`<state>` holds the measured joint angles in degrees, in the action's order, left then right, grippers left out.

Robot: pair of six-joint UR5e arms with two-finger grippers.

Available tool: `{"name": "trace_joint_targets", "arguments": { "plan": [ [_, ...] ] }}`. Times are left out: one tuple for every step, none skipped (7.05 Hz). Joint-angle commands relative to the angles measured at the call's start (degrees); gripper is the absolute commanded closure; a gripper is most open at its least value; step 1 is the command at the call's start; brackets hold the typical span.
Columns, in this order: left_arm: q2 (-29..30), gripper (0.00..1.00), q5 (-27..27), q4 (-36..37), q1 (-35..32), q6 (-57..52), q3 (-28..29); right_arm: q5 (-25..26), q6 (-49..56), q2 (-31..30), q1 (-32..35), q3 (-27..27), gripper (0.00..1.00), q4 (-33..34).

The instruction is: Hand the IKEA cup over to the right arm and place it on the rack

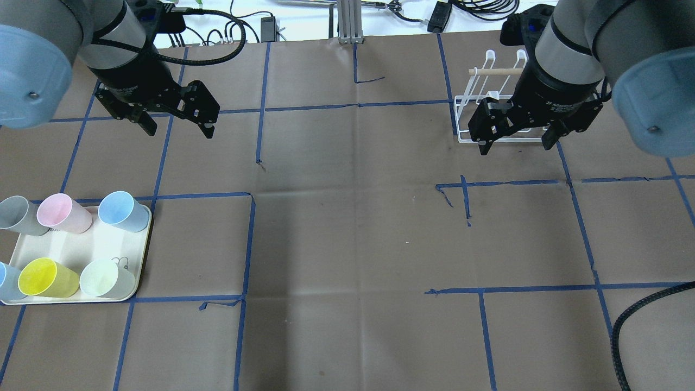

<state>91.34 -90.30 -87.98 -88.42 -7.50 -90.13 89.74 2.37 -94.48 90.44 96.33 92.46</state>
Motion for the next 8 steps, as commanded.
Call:
{"name": "trace_joint_targets", "arguments": {
  "plan": [
    [-0.20, 0.00, 0.03, 0.00, 0.00, -0.15, -0.22, 0.00, 0.00, 0.00, 0.00, 0.00, 0.00, 0.00],
    [-0.20, 0.00, 0.03, 0.00, 0.00, -0.15, -0.40, 0.00, 0.00, 0.09, 0.00, 0.00, 0.00, 0.00],
    [-0.28, 0.00, 0.03, 0.00, 0.00, -0.49, -0.49, 0.08, 0.00, 0.09, 0.00, 0.09, 0.00, 0.00],
    [-0.37, 0.00, 0.03, 0.00, 0.09, -0.58, -0.75, 0.00, 0.00, 0.09, 0.00, 0.09, 0.00, 0.00],
    [-0.37, 0.00, 0.03, 0.09, 0.17, -0.67, -0.93, 0.00, 0.00, 0.09, 0.00, 0.09, 0.00, 0.00],
    [-0.72, 0.00, 0.03, 0.18, 0.78, -1.89, -1.45, 0.00, 0.00, 0.00, 0.00, 0.09, 0.00, 0.00],
    [-1.07, 0.00, 0.12, 0.00, 3.23, -4.95, -1.80, 0.00, 0.00, 0.09, 0.00, 0.00, 0.00, 0.00],
    [-1.60, 0.00, 0.03, -0.08, 6.47, -8.63, -2.50, 0.00, 0.00, 0.09, 0.00, 0.00, 0.00, 0.00]
  ]
}}
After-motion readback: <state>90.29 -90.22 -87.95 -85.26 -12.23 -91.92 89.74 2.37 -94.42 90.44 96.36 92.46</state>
